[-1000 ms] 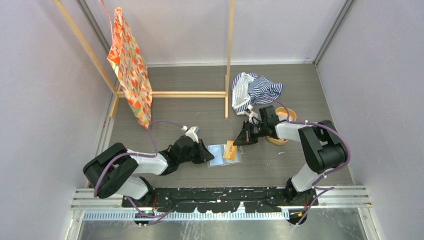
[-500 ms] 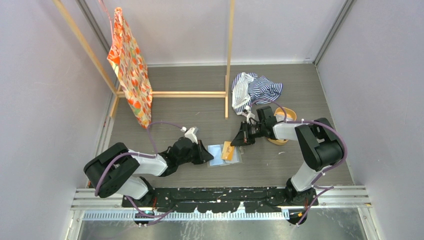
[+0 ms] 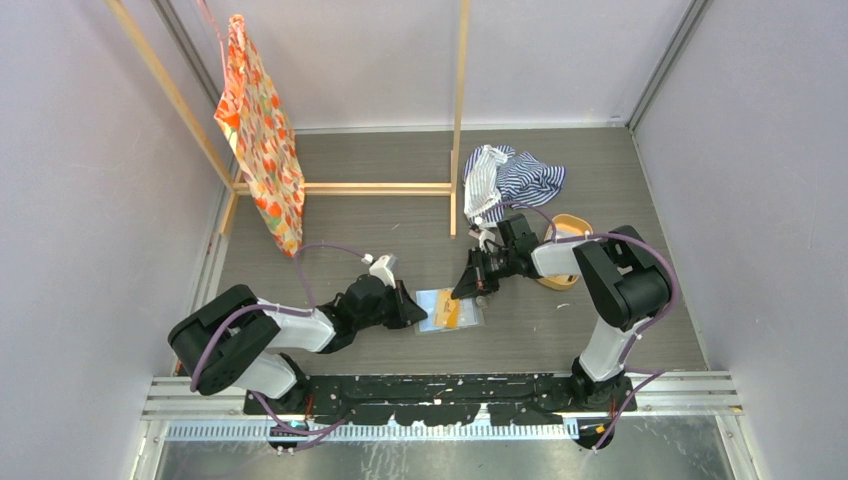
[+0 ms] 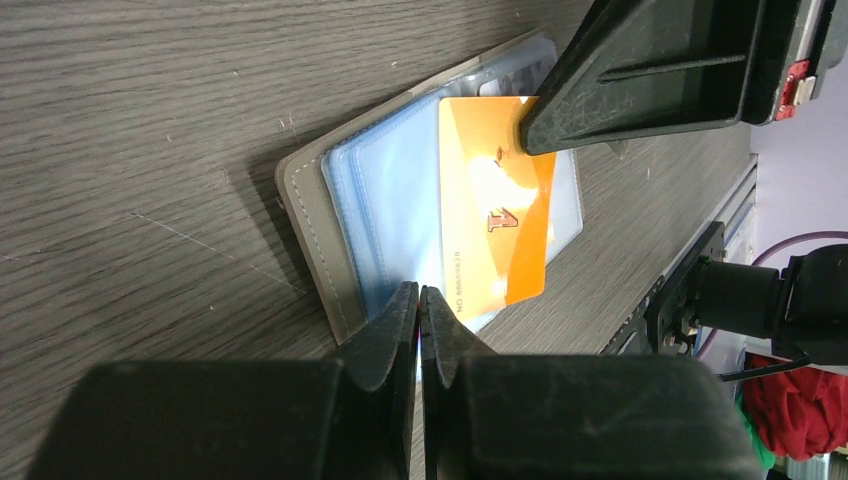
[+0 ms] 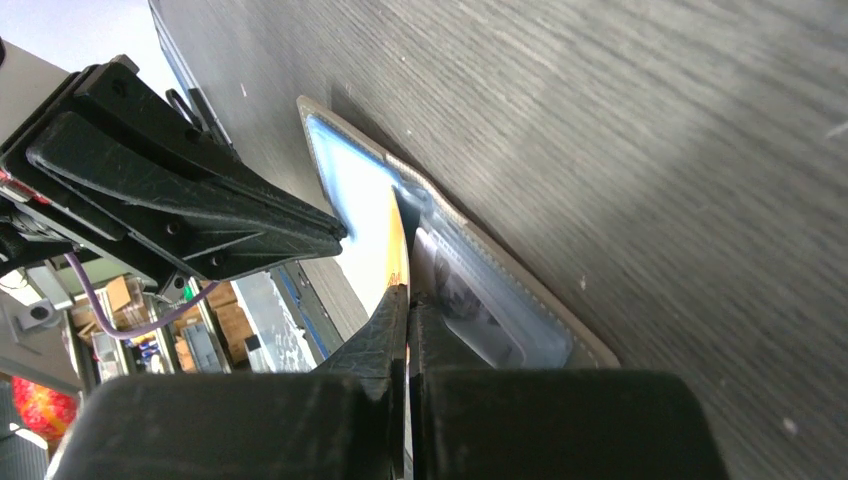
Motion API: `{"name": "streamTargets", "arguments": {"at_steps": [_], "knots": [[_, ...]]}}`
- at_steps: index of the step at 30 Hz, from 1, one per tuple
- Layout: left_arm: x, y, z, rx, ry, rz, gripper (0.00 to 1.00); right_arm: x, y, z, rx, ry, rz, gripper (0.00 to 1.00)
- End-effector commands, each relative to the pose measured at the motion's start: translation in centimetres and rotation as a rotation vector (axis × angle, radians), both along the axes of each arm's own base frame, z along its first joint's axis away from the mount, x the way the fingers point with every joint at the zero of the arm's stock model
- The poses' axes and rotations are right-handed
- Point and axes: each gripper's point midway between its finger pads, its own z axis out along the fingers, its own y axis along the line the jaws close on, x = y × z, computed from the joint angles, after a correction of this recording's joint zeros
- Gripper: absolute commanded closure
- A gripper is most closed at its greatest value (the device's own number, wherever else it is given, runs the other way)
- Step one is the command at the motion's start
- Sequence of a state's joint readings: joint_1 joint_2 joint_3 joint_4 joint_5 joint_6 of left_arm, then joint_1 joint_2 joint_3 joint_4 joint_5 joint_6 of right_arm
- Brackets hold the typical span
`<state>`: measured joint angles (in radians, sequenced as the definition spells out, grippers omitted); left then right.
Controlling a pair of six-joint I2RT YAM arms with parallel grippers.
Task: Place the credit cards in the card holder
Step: Insert the credit card into the card holder.
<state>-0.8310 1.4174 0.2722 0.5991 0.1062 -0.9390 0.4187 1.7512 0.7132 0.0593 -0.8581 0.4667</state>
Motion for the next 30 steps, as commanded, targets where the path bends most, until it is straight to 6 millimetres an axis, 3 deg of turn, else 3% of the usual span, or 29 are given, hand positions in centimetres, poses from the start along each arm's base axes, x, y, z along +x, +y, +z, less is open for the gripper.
{"name": "streamTargets", "arguments": {"at_steps": [1, 9, 21, 30], "knots": [[-0.9, 1.5, -2.4, 0.086, 0.033, 0.0, 0.94, 1.1, 0.8, -0.3, -0.009, -0.016, 0.013, 0.99], [-0.8, 1.5, -2.2, 0.081, 0.028, 0.002, 0.94, 1.0, 2.1, -0.2, 0.001, 0.012, 0.059, 0.99], [-0.5, 2.6, -1.9, 0.126, -0.002, 0.031, 0.94, -1.7, 0.7, 0.1, -0.047, 0.052, 0.176, 0.99], [-0.5, 2.2, -1.6, 0.117, -0.008, 0.008, 0.94, -1.3, 1.7, -0.2, -0.042, 0.045, 0.186, 0.99]]}}
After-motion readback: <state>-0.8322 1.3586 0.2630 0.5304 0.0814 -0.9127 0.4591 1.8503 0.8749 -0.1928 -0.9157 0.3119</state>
